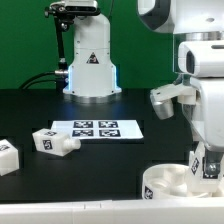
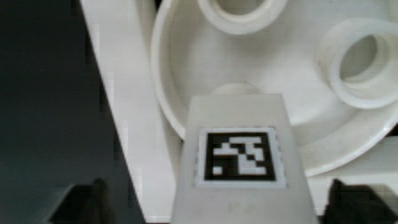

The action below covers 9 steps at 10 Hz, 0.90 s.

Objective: Assemble stool

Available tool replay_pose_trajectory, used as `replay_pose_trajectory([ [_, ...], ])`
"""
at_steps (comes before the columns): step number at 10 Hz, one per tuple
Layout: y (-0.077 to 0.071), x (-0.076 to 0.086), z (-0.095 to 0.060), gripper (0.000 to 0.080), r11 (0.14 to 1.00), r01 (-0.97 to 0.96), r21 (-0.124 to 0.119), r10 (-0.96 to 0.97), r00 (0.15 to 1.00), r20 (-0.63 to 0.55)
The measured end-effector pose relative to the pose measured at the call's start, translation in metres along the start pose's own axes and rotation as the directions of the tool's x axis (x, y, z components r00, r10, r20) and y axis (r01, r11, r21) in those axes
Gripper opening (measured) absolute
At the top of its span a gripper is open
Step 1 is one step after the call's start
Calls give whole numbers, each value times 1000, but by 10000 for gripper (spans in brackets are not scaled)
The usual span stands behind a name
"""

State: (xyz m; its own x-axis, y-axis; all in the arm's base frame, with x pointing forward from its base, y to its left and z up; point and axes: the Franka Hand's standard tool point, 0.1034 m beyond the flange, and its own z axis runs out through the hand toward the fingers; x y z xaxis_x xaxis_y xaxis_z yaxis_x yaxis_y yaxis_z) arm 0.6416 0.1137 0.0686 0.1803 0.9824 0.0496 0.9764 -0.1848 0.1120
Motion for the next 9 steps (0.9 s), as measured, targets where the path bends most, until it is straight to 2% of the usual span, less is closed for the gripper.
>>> replay_pose_trajectory([
  [1,0,0,0,557,1000,-24,0,24,1000,0],
  [2,0,-2,0,357,992,-125,7,125,992,2],
  [4,5,-9,-2,335,942,-335,6,335,942,2],
  [7,5,-18,0,335,696,-716,55,717,697,7],
  [9,4,-18,0,335,610,-790,57,791,612,13],
])
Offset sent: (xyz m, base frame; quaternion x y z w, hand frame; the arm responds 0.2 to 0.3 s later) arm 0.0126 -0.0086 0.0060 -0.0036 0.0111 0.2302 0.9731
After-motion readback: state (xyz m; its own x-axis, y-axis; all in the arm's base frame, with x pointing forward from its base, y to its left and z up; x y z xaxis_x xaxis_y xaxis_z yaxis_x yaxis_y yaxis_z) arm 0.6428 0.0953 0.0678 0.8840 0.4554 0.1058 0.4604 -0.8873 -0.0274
